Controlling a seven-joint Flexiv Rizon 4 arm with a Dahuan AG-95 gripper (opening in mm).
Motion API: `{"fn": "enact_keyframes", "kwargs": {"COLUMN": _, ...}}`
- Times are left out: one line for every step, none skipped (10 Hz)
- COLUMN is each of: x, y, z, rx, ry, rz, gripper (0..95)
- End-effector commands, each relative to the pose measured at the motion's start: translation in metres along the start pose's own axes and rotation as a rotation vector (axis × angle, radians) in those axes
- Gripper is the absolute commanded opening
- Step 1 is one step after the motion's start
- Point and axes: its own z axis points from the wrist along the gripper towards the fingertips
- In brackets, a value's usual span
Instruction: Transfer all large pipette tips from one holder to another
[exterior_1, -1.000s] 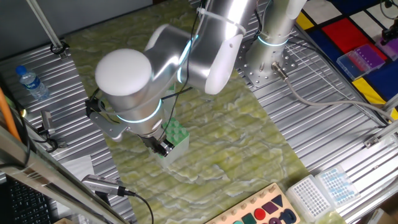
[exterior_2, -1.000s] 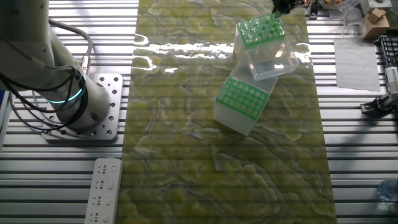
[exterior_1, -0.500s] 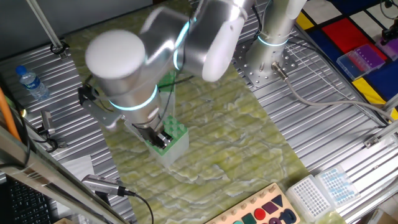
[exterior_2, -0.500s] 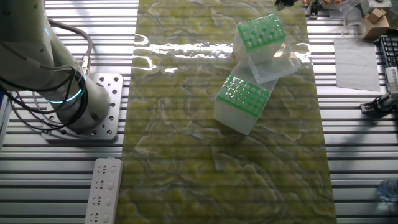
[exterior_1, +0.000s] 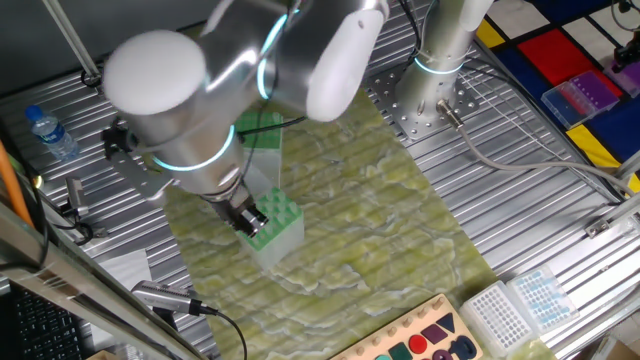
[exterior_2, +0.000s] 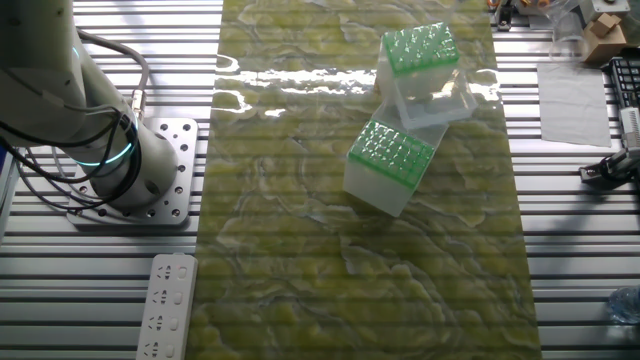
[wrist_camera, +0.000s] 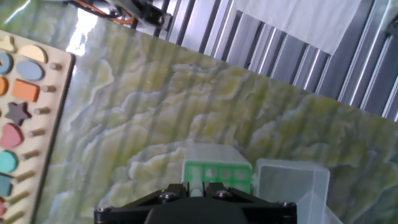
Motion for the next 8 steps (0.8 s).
{"fn": "enact_keyframes", "kwargs": {"x": -0.001, "y": -0.002, "z": -0.013, "rx": -0.009, "ry": 0.023, "rz": 0.003, "gripper": 0.0}}
{"fn": "enact_keyframes", "kwargs": {"x": -0.002, "y": -0.003, "z": -0.019, "rx": -0.015, "ry": 0.027, "rz": 0.002, "gripper": 0.0}}
{"fn": "enact_keyframes", "kwargs": {"x": -0.002, "y": -0.004, "z": -0.025, "rx": -0.020, "ry": 0.032, "rz": 0.003, "gripper": 0.0}}
{"fn": "enact_keyframes", "kwargs": {"x": -0.003, "y": -0.006, "z": -0.032, "rx": -0.026, "ry": 0.041, "rz": 0.004, "gripper": 0.0}}
{"fn": "enact_keyframes", "kwargs": {"x": -0.003, "y": -0.008, "z": -0.038, "rx": -0.031, "ry": 0.048, "rz": 0.006, "gripper": 0.0}}
{"fn": "enact_keyframes", "kwargs": {"x": -0.002, "y": -0.010, "z": -0.046, "rx": -0.040, "ry": 0.055, "rz": 0.005, "gripper": 0.0}}
{"fn": "enact_keyframes", "kwargs": {"x": -0.001, "y": -0.012, "z": -0.049, "rx": -0.044, "ry": 0.057, "rz": 0.004, "gripper": 0.0}}
{"fn": "enact_keyframes", "kwargs": {"x": 0.001, "y": -0.015, "z": -0.054, "rx": -0.051, "ry": 0.059, "rz": 0.002, "gripper": 0.0}}
